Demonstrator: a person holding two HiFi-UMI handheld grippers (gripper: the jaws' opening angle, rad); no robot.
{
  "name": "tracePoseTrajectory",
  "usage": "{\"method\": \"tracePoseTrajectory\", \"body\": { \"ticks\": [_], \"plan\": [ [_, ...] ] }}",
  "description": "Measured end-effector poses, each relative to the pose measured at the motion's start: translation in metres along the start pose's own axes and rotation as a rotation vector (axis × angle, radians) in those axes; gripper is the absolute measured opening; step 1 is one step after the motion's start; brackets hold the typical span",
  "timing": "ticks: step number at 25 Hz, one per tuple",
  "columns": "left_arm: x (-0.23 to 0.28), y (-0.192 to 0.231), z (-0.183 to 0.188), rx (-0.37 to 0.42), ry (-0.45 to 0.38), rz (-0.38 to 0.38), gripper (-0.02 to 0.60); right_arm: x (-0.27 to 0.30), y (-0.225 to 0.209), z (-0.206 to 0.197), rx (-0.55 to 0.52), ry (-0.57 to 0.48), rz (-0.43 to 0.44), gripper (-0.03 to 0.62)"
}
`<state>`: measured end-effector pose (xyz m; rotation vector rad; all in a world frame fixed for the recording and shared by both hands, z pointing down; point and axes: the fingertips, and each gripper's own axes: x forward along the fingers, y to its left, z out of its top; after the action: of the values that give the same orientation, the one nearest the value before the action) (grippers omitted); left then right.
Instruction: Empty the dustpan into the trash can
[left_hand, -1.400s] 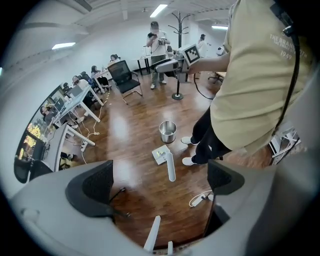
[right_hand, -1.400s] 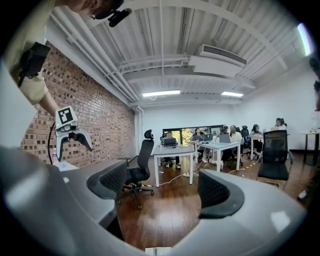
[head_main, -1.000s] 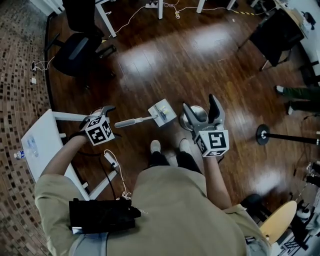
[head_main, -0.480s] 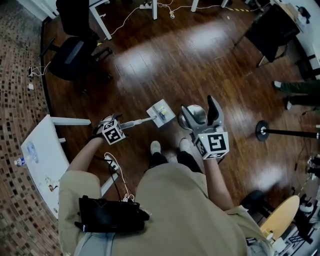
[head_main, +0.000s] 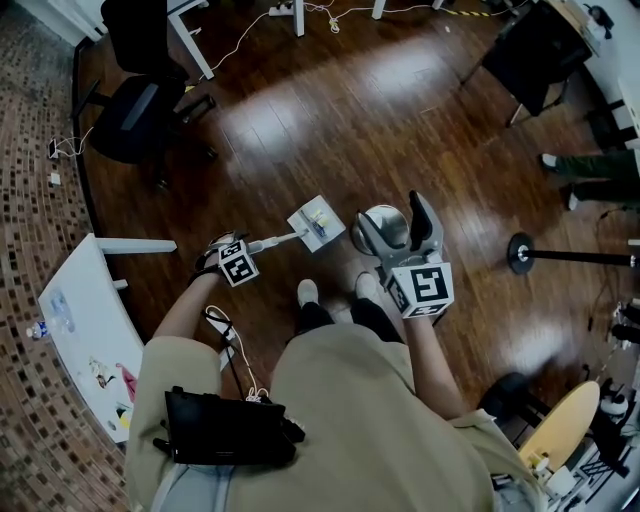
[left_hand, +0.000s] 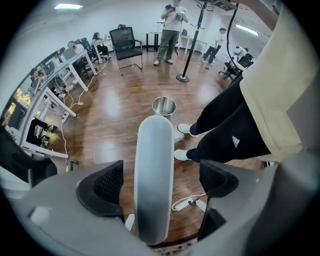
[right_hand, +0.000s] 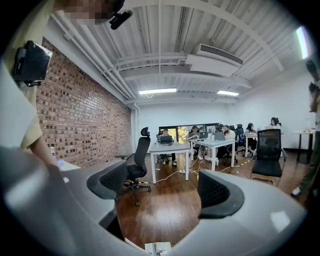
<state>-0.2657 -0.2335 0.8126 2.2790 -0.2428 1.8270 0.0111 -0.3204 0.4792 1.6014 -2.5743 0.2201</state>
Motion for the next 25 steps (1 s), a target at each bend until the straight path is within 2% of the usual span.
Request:
{"method": "tracePoseTrajectory", "body": {
  "ticks": [5, 8, 10, 13, 15, 16, 18, 19, 22, 25],
  "plan": [
    [0.015, 0.004, 0.001, -0.075, -0.013, 0.013, 0.463, -0.002, -0.001, -0.001, 0.004, 0.007, -0.007, 0.437],
    [0.024, 0.002, -0.002, -0.068, 0.012, 0.026, 0.436, -0.003, -0.001, -0.001, -0.002, 0.003, -0.002, 0.437],
    [0.026, 0.005, -0.004, -0.049, 0.026, 0.05, 0.363, -0.006, -0.003, -0.002, -0.004, 0.005, -0.006, 0.437],
    [0.026, 0.013, -0.008, -0.069, 0.035, 0.086, 0.254, -0.009, -0.008, -0.002, 0.012, 0.009, -0.016, 0.437],
    [0.026, 0.018, -0.01, -0.063, 0.05, 0.116, 0.205, -0.009, -0.008, 0.003, 0.023, 0.002, -0.016, 0.437],
    [0.026, 0.019, -0.009, -0.038, 0.06, 0.128, 0.173, -0.009, -0.007, 0.006, 0.023, -0.004, -0.015, 0.437],
    [0.027, 0.016, -0.005, 0.026, 0.077, 0.13, 0.041, -0.008, -0.006, 0.01, 0.021, -0.014, -0.01, 0.437],
    [0.028, 0.014, -0.002, 0.044, 0.079, 0.118, 0.014, -0.008, -0.005, 0.011, 0.024, -0.017, -0.006, 0.437],
    [0.025, 0.003, 0.002, 0.035, 0.057, 0.071, 0.0, -0.006, 0.002, 0.008, 0.044, -0.018, 0.008, 0.437],
    [0.013, 0.002, 0.015, 0.013, 0.008, 0.067, 0.0, -0.007, 0.005, 0.011, 0.049, -0.027, 0.02, 0.437]
  ]
}}
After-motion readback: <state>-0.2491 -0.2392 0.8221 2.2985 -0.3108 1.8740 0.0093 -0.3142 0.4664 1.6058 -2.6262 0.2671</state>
